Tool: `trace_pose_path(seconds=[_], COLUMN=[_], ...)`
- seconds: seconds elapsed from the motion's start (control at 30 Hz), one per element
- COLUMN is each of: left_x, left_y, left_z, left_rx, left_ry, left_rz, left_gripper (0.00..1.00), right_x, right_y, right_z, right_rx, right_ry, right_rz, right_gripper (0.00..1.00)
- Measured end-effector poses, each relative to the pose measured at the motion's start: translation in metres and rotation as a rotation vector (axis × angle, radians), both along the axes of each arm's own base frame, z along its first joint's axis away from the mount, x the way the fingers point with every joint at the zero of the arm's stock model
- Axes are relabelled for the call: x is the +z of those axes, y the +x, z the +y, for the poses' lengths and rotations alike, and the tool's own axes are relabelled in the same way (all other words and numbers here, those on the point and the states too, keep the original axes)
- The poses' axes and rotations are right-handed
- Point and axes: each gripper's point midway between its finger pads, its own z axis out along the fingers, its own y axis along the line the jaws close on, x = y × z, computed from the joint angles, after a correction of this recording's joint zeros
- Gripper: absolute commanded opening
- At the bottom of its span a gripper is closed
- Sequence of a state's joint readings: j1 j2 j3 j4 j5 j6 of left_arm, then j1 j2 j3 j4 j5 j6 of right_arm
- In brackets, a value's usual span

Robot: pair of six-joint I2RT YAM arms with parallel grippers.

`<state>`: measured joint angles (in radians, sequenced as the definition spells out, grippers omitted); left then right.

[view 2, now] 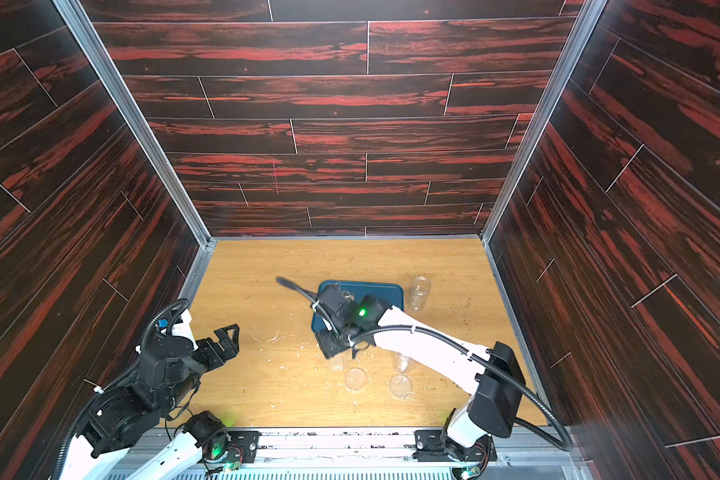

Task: Pour the cookies out of the jar
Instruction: Place the jar at the center of the board.

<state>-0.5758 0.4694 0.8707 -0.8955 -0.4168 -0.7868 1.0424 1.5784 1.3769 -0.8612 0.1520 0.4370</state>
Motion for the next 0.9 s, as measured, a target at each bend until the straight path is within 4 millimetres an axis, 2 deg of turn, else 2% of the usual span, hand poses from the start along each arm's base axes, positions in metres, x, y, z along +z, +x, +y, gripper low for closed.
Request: trace_pose_path(seconds=[0.07, 0.17, 0.63, 0.9], left_x=[0.005, 0.012, 0.013, 0.016], left_y=[-0.003, -0.009, -0.024, -0.029], left_z=[0.004, 0.011, 0.027, 0.031], left_rx=[0.009, 0.021, 0.052, 0.055], left_ry=[-0.005, -0.016, -0.014, -0.004], left_rz=[-0.019, -0.049, -0.074, -0.075], left_gripper=[1.0, 1.0, 1.0, 1.0], right_x=[-0.013, -0.019, -0.017, -0.026], right_y=[0.001, 0.002, 0.004, 0.004], right_z=[-0.004, -0.002, 0.013, 0.026], right_rx=[-0.019, -0.031, -0.044, -0.035], right_ry=[-0.019, -0.02, 0.002, -0.003], right_rz=[-0.009, -0.033, -0.116, -0.151], right_gripper=[0.63, 0.63, 0.64, 0.65])
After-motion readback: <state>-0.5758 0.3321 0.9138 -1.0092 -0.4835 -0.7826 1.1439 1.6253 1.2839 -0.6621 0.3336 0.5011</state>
